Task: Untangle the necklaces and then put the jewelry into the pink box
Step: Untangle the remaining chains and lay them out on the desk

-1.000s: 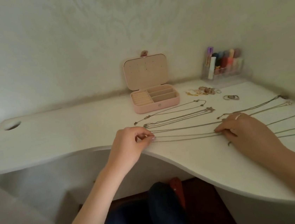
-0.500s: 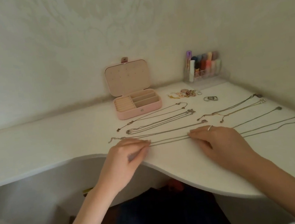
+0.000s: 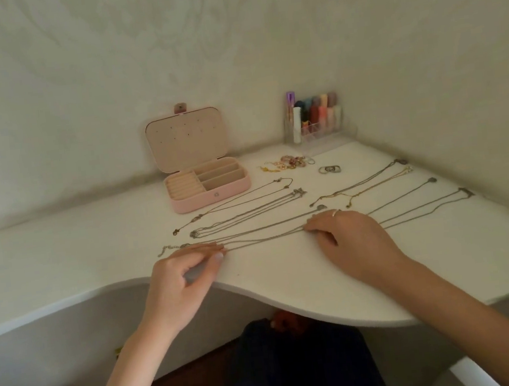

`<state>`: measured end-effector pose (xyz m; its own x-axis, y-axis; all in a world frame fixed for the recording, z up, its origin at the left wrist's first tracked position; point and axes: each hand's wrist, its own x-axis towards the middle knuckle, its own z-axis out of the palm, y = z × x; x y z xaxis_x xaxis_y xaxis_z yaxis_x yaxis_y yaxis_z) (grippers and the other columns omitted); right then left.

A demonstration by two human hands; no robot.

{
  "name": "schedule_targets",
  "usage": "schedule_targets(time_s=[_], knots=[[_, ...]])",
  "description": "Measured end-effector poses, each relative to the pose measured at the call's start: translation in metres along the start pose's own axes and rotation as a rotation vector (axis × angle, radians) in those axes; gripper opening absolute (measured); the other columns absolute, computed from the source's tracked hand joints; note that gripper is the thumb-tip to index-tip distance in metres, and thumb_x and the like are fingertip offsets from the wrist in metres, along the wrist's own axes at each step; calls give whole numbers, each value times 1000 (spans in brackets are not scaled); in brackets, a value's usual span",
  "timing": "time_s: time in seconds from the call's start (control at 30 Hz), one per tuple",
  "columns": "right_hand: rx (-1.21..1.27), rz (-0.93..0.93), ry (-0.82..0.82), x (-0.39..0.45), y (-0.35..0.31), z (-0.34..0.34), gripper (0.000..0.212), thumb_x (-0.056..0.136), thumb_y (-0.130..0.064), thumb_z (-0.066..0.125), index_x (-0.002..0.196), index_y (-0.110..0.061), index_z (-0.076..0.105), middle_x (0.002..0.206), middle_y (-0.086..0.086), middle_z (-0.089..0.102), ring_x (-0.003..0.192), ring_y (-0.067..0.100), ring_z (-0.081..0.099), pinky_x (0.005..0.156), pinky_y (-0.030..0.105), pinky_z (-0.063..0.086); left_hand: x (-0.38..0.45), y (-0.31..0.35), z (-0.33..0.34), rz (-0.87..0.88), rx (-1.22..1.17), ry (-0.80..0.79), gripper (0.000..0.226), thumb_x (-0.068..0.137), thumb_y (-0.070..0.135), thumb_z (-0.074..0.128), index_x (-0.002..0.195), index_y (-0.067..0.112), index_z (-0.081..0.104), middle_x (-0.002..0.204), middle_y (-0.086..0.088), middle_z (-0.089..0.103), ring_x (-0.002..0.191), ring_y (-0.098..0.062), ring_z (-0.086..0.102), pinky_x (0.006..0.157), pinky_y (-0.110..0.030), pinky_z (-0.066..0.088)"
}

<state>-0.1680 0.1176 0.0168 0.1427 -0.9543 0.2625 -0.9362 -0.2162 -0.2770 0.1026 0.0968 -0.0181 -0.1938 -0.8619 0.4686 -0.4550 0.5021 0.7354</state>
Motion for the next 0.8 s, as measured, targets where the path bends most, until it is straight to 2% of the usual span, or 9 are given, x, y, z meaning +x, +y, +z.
schedule_targets(time_s=[0.13, 0.2, 0.27, 0.3, 0.4, 0.43, 0.53, 0.67, 0.8], knots=[[34, -11, 90, 1, 3, 3, 33, 90, -8, 50, 116, -18, 68, 122, -2, 65, 117, 17, 57, 94, 29, 44, 5, 2, -1, -57, -154, 72, 16, 84, 38, 63, 93, 32, 74, 101, 21, 70, 111, 0, 58, 97, -24, 40], [50, -45, 138, 2, 5, 6, 32, 85, -1, 55, 109, -14, 72, 115, 3, 69, 118, 18, 59, 93, 28, 45, 7, 5, -2, -75, -161, 26, 19, 82, 33, 59, 93, 34, 75, 102, 25, 69, 115, 5, 54, 100, -18, 34], [29, -72, 130, 3, 6, 8, 30, 83, -1, 58, 105, -13, 73, 108, 5, 72, 114, 20, 61, 95, 28, 43, 7, 5, -2, -58, -56, -50, 16, 82, 31, 60, 88, 38, 73, 97, 37, 65, 111, 16, 50, 97, -5, 27], [23, -77, 130, 3, 7, 9, 29, 83, -1, 58, 103, -13, 74, 105, 5, 72, 111, 21, 63, 94, 27, 43, 7, 2, -1, -52, -27, -62, 13, 83, 31, 62, 85, 39, 72, 94, 39, 64, 108, 18, 50, 97, -5, 28], [29, -72, 144, 4, 7, 8, 28, 83, -1, 58, 103, -13, 74, 102, 3, 72, 103, 23, 64, 89, 25, 42, 7, -4, -3, -78, -82, -18, 21, 81, 52, 64, 76, 36, 77, 97, 25, 69, 107, 9, 54, 105, -37, 34], [38, -68, 143, 4, 8, 8, 28, 84, -2, 58, 104, -13, 74, 103, 2, 72, 103, 22, 62, 88, 24, 41, 7, -4, -4, -82, -104, -1, 26, 78, 55, 60, 76, 36, 77, 96, 20, 70, 106, 5, 56, 105, -42, 34], [62, -69, 159, 5, 10, 10, 27, 84, -1, 57, 101, -12, 74, 100, 0, 71, 104, 20, 60, 88, 24, 39, 11, 1, -4, -92, -164, 28, 29, 75, 55, 54, 75, 35, 76, 90, 11, 72, 100, -2, 60, 97, -36, 40], [61, -109, 184, 6, 13, 13, 26, 78, -6, 54, 92, -14, 75, 90, -3, 72, 94, 23, 64, 83, 35, 49, 14, 5, -1, -62, -103, -51, 26, 83, 52, 60, 78, 34, 77, 88, 16, 73, 94, 0, 64, 90, -27, 43], [43, -92, 186, 8, 15, 14, 29, 81, -7, 54, 99, -18, 73, 93, -6, 71, 98, 20, 62, 87, 31, 38, 14, 2, -3, -51, -106, -49, 26, 79, 53, 59, 79, 34, 77, 89, 17, 73, 97, 0, 64, 97, -34, 43]])
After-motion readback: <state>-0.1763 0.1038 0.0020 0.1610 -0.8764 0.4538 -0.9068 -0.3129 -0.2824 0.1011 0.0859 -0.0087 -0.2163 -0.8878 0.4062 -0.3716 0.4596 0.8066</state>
